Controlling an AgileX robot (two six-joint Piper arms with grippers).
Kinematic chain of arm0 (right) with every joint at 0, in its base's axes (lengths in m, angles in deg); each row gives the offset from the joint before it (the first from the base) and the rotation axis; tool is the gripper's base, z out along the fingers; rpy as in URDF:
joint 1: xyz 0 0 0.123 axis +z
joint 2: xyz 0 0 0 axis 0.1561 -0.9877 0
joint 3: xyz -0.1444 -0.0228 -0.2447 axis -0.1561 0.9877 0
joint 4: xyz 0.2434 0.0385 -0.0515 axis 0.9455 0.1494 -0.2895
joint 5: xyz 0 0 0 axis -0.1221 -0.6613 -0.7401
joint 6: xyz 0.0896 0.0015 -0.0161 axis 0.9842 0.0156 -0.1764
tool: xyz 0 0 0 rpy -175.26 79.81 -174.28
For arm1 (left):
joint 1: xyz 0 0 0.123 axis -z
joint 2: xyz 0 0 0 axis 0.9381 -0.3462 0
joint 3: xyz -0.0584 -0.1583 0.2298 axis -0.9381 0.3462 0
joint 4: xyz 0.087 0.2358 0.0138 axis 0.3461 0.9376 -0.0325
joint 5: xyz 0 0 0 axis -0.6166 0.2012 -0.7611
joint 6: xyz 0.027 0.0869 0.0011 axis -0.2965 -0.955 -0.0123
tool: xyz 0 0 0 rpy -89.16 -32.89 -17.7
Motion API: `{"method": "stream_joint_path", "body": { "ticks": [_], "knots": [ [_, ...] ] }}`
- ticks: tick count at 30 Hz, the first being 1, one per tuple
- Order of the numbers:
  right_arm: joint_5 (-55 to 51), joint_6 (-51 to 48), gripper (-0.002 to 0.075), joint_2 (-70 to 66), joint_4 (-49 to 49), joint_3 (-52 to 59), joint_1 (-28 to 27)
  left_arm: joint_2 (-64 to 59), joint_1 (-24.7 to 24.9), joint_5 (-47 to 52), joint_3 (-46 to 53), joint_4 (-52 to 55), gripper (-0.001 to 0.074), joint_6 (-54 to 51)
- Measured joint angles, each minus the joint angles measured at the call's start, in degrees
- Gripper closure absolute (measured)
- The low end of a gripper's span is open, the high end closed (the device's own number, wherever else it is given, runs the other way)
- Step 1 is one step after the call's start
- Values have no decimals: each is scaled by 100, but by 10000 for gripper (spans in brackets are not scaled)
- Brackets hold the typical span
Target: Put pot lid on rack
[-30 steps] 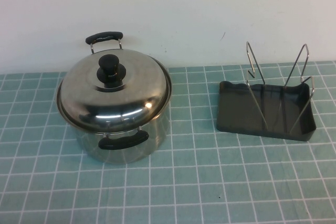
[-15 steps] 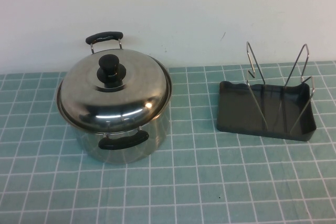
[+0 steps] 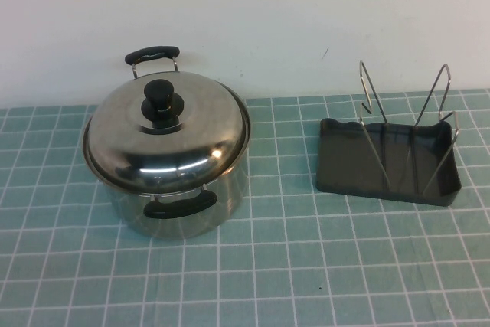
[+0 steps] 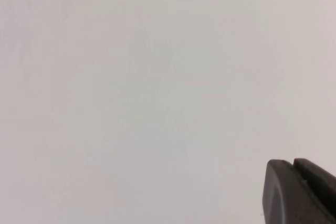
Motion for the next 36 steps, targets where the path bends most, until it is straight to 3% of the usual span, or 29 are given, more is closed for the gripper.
{"method": "stream_joint_path", "body": {
  "ticks": [4,11,16,20,25,28,31,36],
  "knots": [
    [971,198,727,0,90,0,0,0,0,-541,0,-2,738,-4],
    [1136,-23,727,0,186,-12,0,0,0,-897,-40,-73,738,-303],
    [187,-672,727,0,195,-699,0,-92,0,163,-882,-73,738,-960],
    [-886,-1195,727,0,195,-1488,0,-611,0,318,-1696,-73,738,-1592],
    [-2041,-1423,727,0,195,-1797,0,-1465,0,357,-2262,-73,738,-1649],
    [-2643,-1433,727,0,195,-1787,0,-1954,0,393,-2336,-61,738,-979],
    [-2862,-1437,727,0,200,-1583,0,-2559,0,423,-2339,141,738,396],
    [-2812,-1437,727,0,244,-1108,0,-3914,0,-240,-2352,1788,693,2319]
  ]
}}
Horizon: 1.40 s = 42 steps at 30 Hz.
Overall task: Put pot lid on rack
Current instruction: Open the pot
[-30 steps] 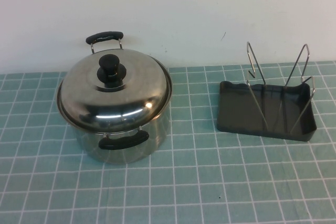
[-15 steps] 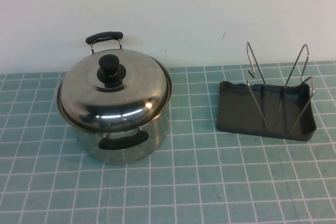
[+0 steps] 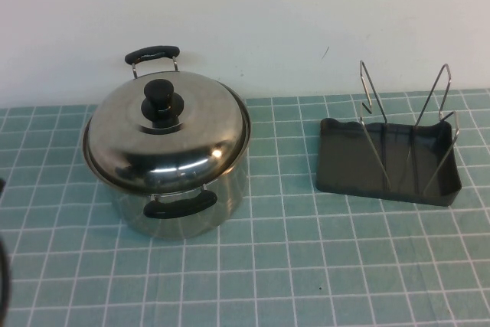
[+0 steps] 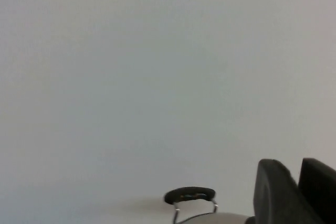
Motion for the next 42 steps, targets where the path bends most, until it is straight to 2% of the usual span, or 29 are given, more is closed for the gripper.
{"method": "stream_joint_path", "body": {
  "ticks": [2,4,6,8,9,11,19,23,30,33,37,38,42],
  "knots": [
    [73,0,727,0,16,30,0,-562,0,-609,-50,735,614,558],
    [119,0,727,0,29,30,0,-1119,0,-1174,-186,1440,491,1000],
    [130,0,727,0,29,30,0,-1733,0,-1695,-396,1963,309,1340],
    [130,0,727,0,29,30,0,-2295,0,-1977,-614,2287,171,1493],
    [130,0,727,0,33,30,0,-2553,0,-2033,-747,2440,125,1504],
    [130,0,727,0,33,30,0,-3007,0,-2000,-987,2672,83,1530],
    [117,0,727,0,33,30,0,-4470,30,-2043,-1840,3004,76,1101],
    [119,0,727,0,42,30,0,-4993,328,-1857,-2289,2952,75,669],
    [110,0,727,0,42,30,0,-5662,769,-1664,-2717,2211,88,89],
    [110,0,727,0,81,30,0,-5836,793,-1641,-2771,2105,162,52],
    [110,0,727,0,81,30,0,-5904,793,-1565,-2795,2042,391,31],
    [110,0,727,0,81,30,0,-5904,793,-1565,-2795,2042,423,31],
    [110,-23,727,0,42,30,0,-5904,793,-1552,-2795,1991,421,19]
  ]
}}
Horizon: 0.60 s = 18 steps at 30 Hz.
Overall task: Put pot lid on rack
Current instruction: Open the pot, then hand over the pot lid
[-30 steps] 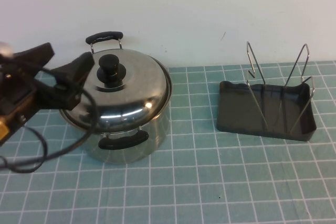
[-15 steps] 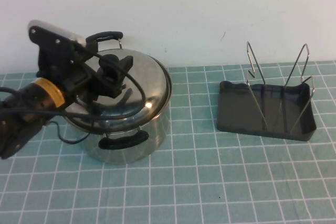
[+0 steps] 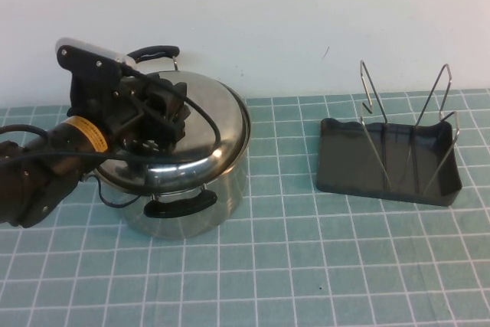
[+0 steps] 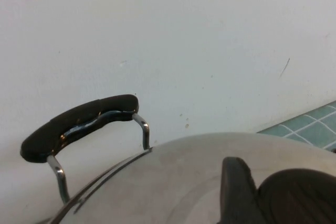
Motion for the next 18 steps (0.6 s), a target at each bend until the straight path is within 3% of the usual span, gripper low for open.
{"method": "stream_joint_path", "body": {
  "ticks": [5,9,12,18],
  "knots": [
    [-460,-19,727,0,39,-338,0,260,0,-32,0,-163,421,-15],
    [-1166,-148,727,-94,714,-1229,0,809,0,-737,0,-343,421,58],
    [-1617,-782,727,-477,2028,-1892,0,1190,80,-1556,0,-373,421,117],
    [-3370,-3766,727,-1753,6510,-2620,0,1650,716,-2331,0,-383,421,155]
  ]
}}
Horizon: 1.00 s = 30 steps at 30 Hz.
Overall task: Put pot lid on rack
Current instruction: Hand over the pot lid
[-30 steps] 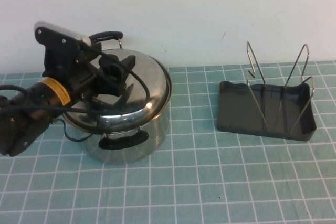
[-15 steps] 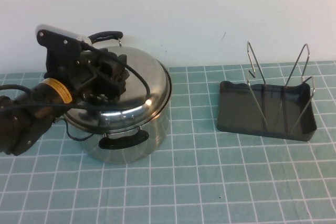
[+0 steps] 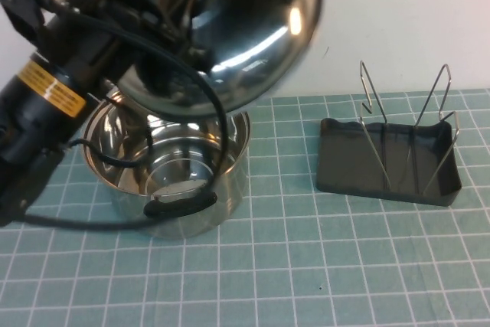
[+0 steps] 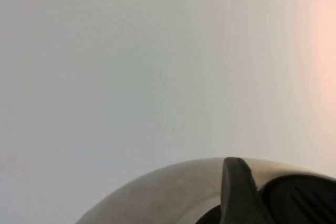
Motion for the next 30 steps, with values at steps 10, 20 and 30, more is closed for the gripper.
{"method": "stream_joint_path", "body": {
  "ticks": [10,20,30],
  "knots": [
    [-1856,-835,727,-1944,2394,-25,0,70,1605,-47,0,-271,421,-348],
    [-2155,-926,440,-2369,2582,-25,0,70,1855,-70,0,-554,421,-550],
    [-1392,-295,119,-2976,3067,-223,0,127,1855,-73,0,-509,421,-529]
  ]
}}
